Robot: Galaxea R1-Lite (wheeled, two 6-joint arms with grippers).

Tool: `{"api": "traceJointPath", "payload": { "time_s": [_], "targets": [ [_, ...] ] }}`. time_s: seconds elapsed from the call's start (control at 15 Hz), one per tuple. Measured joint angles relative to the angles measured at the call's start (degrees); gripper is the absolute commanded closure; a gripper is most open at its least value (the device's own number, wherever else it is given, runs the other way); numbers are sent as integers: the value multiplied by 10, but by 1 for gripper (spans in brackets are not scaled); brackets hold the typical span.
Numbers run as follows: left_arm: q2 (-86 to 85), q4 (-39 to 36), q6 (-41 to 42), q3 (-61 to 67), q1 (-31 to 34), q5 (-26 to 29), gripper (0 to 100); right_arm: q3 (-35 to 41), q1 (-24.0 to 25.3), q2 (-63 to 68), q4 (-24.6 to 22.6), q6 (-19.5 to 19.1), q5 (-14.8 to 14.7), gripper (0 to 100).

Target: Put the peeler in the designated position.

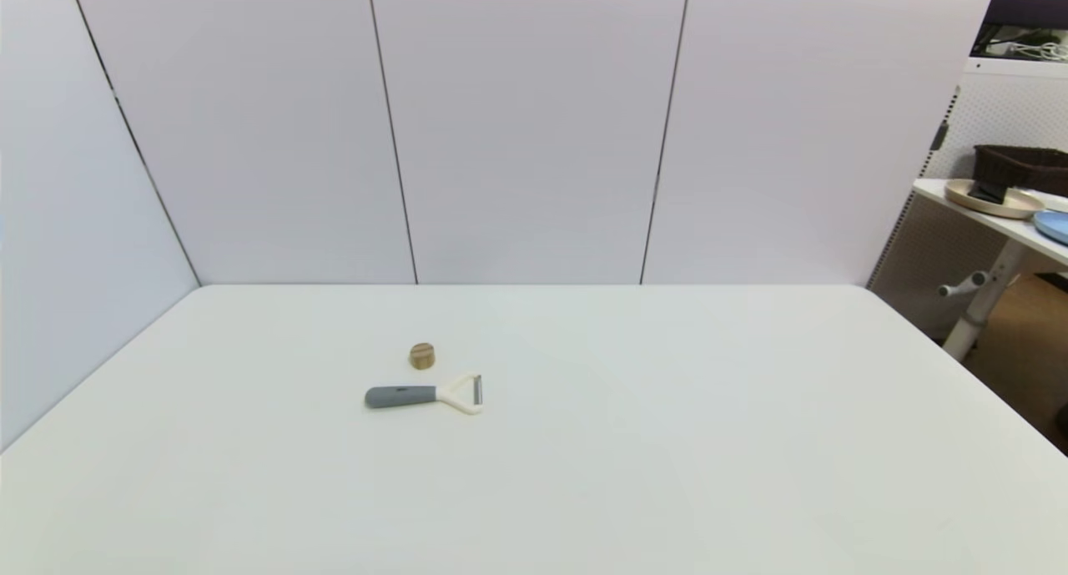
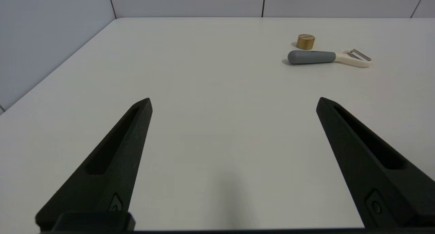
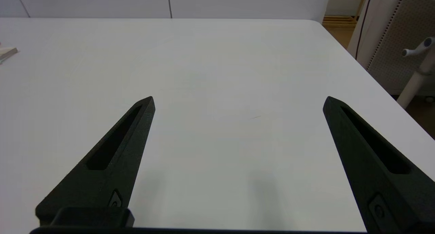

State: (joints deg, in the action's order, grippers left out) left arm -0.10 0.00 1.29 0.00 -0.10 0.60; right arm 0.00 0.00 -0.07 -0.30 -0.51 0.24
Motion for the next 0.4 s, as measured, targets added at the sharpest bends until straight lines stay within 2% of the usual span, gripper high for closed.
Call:
{"api": "traceJointPath", "payload": {
  "time_s": [0.4],
  "targets": [
    [0, 0, 0, 0, 0, 0, 0, 0, 0, 0, 0, 2, 0, 0]
  ]
}}
